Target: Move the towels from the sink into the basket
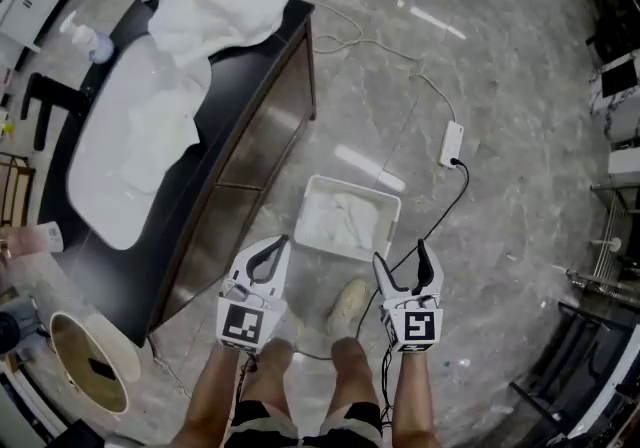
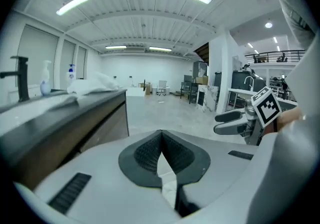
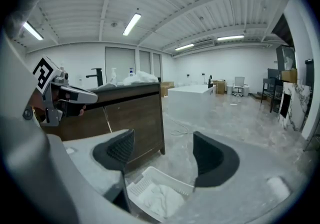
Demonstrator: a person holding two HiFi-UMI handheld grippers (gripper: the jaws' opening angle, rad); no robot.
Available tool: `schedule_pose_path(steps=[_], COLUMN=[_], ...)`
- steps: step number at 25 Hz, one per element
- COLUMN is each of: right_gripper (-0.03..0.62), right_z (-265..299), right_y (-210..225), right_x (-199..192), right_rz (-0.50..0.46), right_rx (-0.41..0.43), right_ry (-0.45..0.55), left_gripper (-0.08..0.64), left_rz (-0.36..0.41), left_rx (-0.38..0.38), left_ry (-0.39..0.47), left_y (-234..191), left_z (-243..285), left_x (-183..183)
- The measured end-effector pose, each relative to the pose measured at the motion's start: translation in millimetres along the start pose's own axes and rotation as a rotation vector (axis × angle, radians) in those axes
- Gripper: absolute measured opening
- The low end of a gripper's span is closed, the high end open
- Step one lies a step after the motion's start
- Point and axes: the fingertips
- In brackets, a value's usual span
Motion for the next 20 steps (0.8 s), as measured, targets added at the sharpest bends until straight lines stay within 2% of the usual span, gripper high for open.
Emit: schedule_pose_path(steps=[3, 7, 10, 14, 20], right_gripper=[0.37, 0.362, 0.315, 0.261, 0.166], right_z=[-27, -68, -92, -117, -140], right_y=[-10, -22, -30, -46, -81], right_x=[59, 129, 177, 229, 285], right_rz=[0.006, -0.002, -0.019, -0.039, -0.107], right_rx=[0.011, 0.01, 0.002, 0.003, 0.035], right_ry=[0.05, 0.097, 0.132, 0.177, 0.221], left_gripper=[0.009, 0.009, 0.009, 0.009, 0.009], left_rz=[0.027, 0.111, 0.151, 0.151, 0.157], left_rx=[-0.003, -0.007, 0.007, 0.028, 0.048], left_ry=[0.05, 0.108, 0.133, 0.155, 0.198], left_y=[7, 13, 14, 19, 26], left_z=[-26, -66, -93, -128, -172], left_x=[59, 124, 163, 200, 239])
Point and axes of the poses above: the fingertips, and each gripper's own axes: z forward along the fingers, y to its right, x out of its top, and after that the axes turned 5 degrees about x, right-handed
